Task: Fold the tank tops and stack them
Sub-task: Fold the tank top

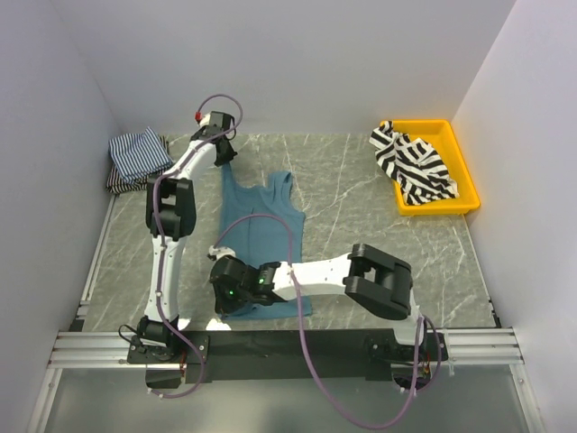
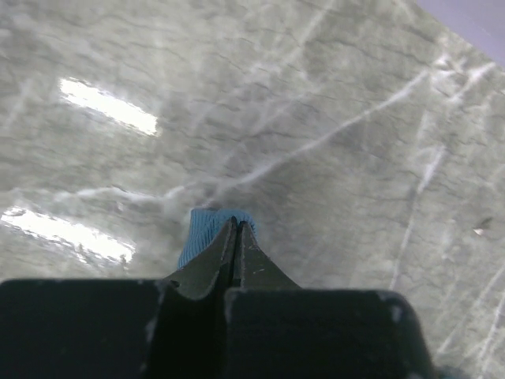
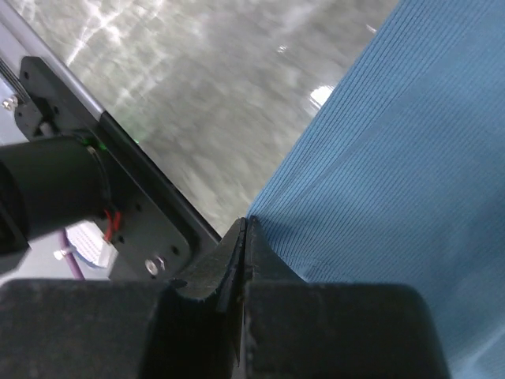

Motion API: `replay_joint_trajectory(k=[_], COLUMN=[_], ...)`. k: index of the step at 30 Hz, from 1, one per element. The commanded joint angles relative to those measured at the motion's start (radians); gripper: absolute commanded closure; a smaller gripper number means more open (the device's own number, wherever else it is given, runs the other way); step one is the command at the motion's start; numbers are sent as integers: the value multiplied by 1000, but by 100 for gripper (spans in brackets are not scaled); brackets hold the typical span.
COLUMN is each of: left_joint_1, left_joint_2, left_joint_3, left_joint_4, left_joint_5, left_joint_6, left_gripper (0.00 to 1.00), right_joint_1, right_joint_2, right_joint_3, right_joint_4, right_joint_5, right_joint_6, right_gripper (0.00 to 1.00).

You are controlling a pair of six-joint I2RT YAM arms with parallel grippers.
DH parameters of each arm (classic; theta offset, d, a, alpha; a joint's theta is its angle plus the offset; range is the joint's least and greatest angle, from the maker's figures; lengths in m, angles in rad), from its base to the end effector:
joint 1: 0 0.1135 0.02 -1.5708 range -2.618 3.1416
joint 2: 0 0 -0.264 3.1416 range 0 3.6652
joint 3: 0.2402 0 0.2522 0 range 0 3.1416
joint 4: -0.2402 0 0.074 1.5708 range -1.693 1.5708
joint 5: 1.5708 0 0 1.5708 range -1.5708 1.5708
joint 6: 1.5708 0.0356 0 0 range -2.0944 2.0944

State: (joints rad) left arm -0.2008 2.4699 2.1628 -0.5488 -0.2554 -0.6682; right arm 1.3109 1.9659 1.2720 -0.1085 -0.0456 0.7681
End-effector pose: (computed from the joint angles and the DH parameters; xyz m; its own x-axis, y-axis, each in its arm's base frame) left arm 0.5401 -0.1008 0.1790 -0.5999 -0.4897 -0.6328 -0.4344 0.8635 -0.2564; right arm 0.1075 0.4106 0.1678 -0.8093 -0.3427 -0.4771 -0.5718 0.6454 0.5064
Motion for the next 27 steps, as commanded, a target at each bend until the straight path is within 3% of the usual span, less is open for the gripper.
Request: replay_joint_trajectory(k=[1,3,4,6,7,11,19,24,27], left_joint_1=[24,24,24,26,26,31,34,-26,-119], left_joint_2=[0,-20,-29,-57,-71,-152,-365,-538,-665], left_joint_3=[42,17,5,-14,-17,-37,-110,-323,-506], left_joint_4=[38,55,75,76,78,101,107,124,164], left_joint_5=[-16,16,30,35,44,68,125,122,76], left_joint_6=[42,61,65,65,65,62,9,-51,-82], left_gripper=[99,100,96,85,74,55,50,55,57], right_joint_1=[13,11,8,-1,-5,-39,-107,-390,-540], right_joint_2=[45,48,42,22,-13,-116,-425,-607,-618], right_joint_3=[79,87,84,67,35,-37,-192,-333,-324], right_joint_4=[29,33,44,61,73,107,58,26,-26], right_joint_5=[-82,-80,-79,-71,-66,-51,81,67,89], right_joint_6=[14,14,13,13,14,5,0,1,-58], right_gripper=[100,96,88,77,65,53,50,50,50])
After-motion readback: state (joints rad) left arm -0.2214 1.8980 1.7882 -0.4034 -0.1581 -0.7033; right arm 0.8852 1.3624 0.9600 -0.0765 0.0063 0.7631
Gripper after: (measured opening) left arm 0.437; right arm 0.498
